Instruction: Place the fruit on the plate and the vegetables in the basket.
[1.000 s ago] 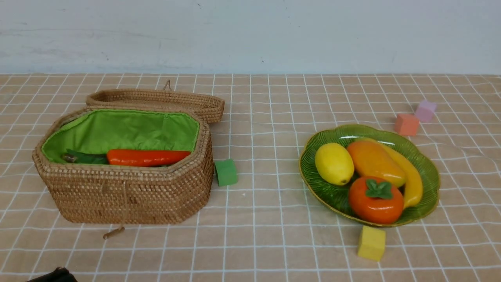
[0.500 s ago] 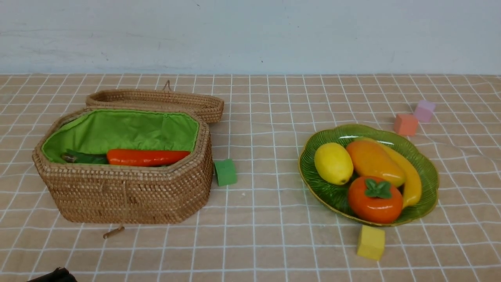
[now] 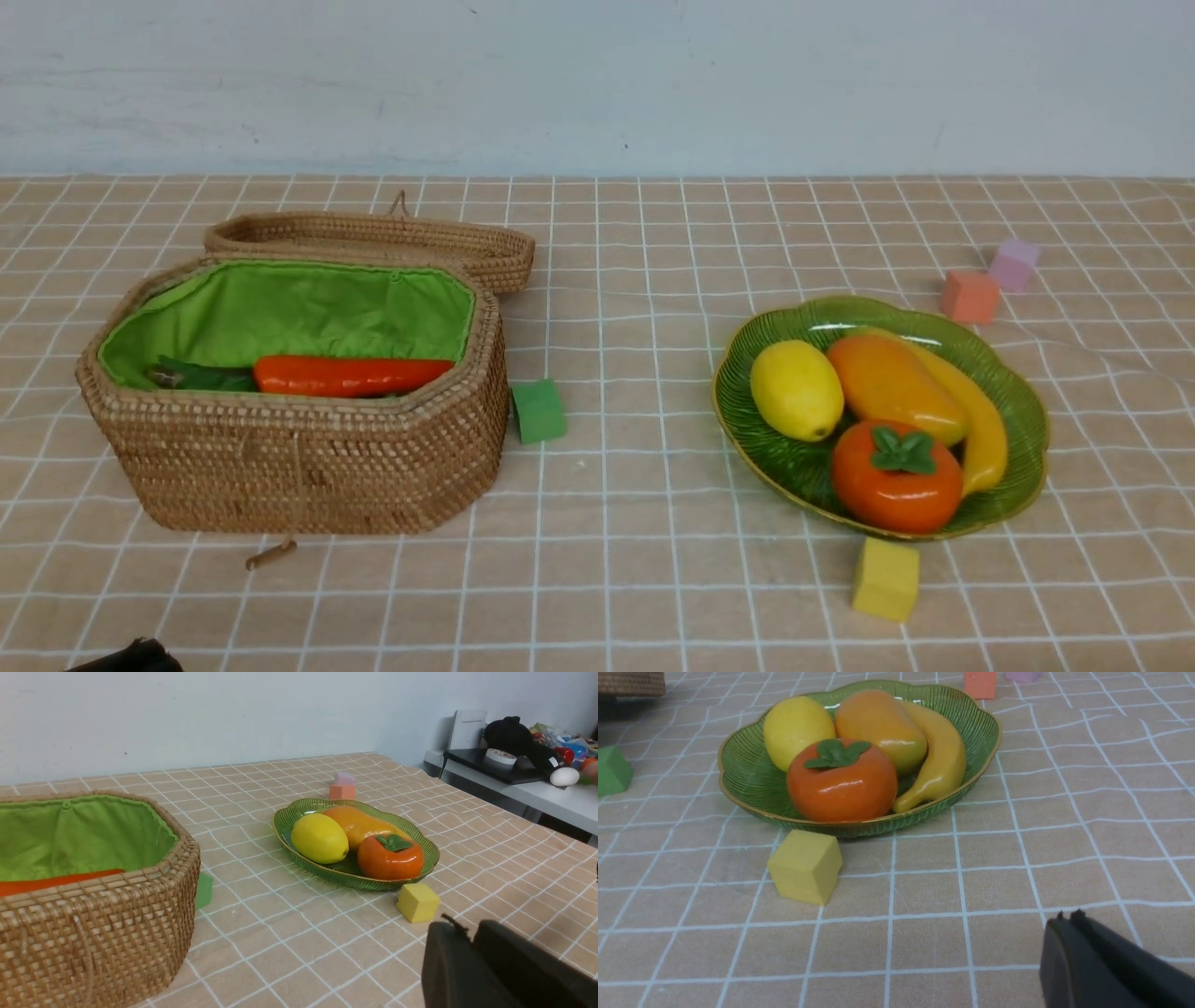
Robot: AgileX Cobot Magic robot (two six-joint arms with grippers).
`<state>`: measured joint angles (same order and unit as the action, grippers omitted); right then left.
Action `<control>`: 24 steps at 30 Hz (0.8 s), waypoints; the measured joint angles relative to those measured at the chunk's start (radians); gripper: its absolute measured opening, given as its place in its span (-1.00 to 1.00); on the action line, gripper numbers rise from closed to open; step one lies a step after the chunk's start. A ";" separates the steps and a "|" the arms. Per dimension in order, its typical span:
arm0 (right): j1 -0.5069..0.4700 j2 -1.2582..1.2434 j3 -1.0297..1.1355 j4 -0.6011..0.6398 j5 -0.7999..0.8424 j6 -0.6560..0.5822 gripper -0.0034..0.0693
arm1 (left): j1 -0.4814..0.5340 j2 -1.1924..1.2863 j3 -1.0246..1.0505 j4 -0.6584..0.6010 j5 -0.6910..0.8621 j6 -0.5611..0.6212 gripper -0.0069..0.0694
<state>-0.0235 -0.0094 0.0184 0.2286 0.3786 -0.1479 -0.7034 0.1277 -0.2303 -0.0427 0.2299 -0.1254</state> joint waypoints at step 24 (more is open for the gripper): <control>0.000 0.000 -0.001 0.000 0.000 0.002 -0.91 | 0.187 -0.027 0.074 0.051 -0.125 -0.027 -0.81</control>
<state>-0.0235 -0.0094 0.0177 0.2286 0.3786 -0.1462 -0.5160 0.1007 -0.1562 0.0084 0.1050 -0.1526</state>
